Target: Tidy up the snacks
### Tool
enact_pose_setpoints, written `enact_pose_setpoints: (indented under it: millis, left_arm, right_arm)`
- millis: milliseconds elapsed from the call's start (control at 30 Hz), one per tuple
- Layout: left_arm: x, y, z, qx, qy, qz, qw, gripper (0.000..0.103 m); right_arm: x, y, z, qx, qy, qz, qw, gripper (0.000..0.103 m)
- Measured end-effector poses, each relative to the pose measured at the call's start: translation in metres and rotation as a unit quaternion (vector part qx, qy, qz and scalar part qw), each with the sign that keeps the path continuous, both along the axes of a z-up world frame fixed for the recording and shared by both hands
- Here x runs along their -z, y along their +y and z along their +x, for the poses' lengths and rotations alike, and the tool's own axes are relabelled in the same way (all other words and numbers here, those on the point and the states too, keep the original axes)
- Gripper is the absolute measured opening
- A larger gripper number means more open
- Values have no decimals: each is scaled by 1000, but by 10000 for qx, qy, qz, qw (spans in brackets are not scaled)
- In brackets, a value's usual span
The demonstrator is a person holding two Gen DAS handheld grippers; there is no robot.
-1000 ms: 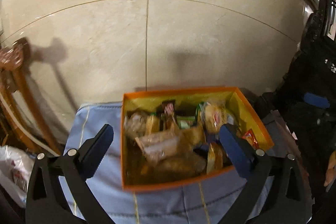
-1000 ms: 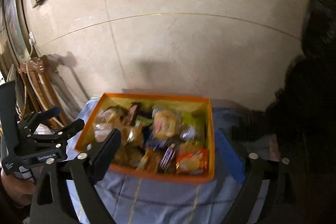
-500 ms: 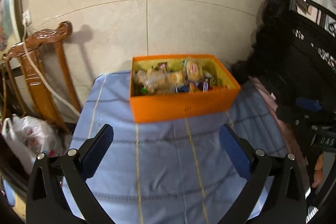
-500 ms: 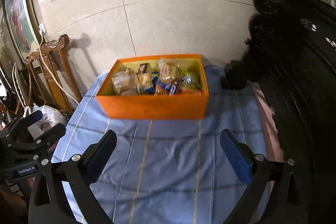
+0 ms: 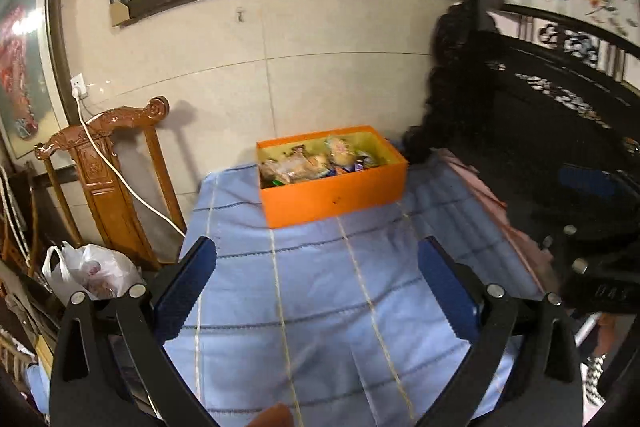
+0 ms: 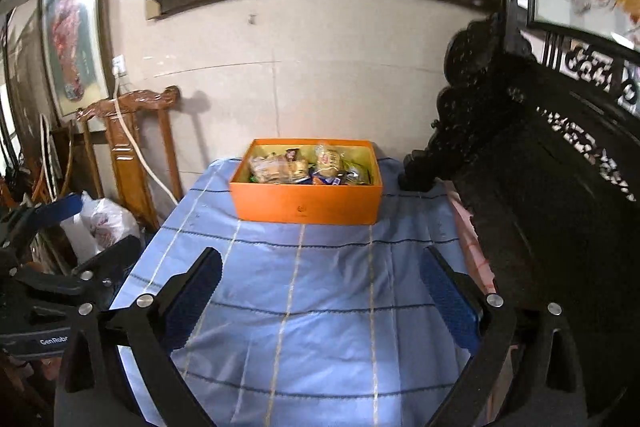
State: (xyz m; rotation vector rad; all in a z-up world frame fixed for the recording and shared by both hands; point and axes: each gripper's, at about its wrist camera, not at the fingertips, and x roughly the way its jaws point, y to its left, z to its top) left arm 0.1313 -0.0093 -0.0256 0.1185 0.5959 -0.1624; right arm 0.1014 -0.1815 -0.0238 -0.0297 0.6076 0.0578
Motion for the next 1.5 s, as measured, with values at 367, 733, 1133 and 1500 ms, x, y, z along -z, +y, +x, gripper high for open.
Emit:
enact_pose_setpoints:
  millis: [367,733,1133,1500]
  left_arm:
    - [-30,35,-58,-454,-66,-119,9989,99]
    - [-35,52,-65,-883,110,-178,9959,99]
    - [-31,37,-62,-815,96,-61,9966,99]
    - [-27,29,-59,-656,149,-104,9977,99]
  right_arm:
    - [-16,21,-60,325,-179,-248,9990,99]
    - [-26,18,-69,190,-307,-335,9988,99]
    - [-22,-1,-70,283,-286,-298,9987,99]
    - [-18,-13,-69,305,-239,-240,9990,99]
